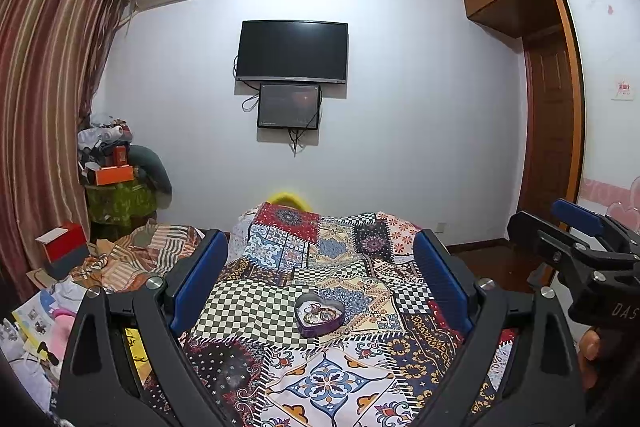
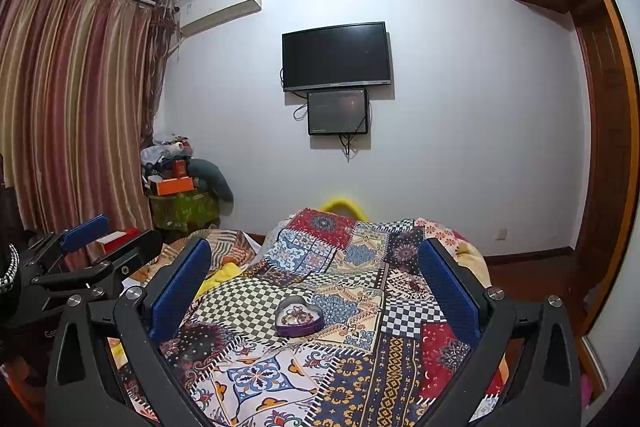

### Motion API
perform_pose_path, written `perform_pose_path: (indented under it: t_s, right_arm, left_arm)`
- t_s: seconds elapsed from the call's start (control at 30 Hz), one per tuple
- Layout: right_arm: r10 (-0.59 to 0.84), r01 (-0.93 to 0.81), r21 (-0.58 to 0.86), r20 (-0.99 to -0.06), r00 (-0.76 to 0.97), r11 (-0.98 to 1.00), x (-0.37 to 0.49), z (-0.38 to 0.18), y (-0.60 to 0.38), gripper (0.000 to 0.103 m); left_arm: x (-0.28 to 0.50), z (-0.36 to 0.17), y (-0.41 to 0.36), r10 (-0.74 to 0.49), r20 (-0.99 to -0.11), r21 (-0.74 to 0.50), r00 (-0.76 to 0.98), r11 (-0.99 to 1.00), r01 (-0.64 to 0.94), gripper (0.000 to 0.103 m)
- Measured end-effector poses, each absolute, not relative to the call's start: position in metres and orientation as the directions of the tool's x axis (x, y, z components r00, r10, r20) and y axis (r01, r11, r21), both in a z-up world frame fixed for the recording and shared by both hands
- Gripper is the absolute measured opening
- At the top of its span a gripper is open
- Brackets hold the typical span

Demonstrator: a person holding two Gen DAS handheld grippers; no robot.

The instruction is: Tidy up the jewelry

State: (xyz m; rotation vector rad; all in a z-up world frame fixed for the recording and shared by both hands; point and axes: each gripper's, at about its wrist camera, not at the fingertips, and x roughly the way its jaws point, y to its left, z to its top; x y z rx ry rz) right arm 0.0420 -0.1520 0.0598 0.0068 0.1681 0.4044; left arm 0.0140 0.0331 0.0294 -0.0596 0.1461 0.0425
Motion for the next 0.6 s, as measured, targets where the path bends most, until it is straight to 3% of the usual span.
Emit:
perform_pose_path:
  t_s: [0.6]
  right_arm:
    - [0.391,-0.389,0.048,-0.168,0.905,0.920,0.0438,0.0605,-0.1531,0.103]
  left_arm:
    - [0.0155,0.0266,0.0293,0.011,-0.166,-0.055,0.986,0.998,-0.020,0.094]
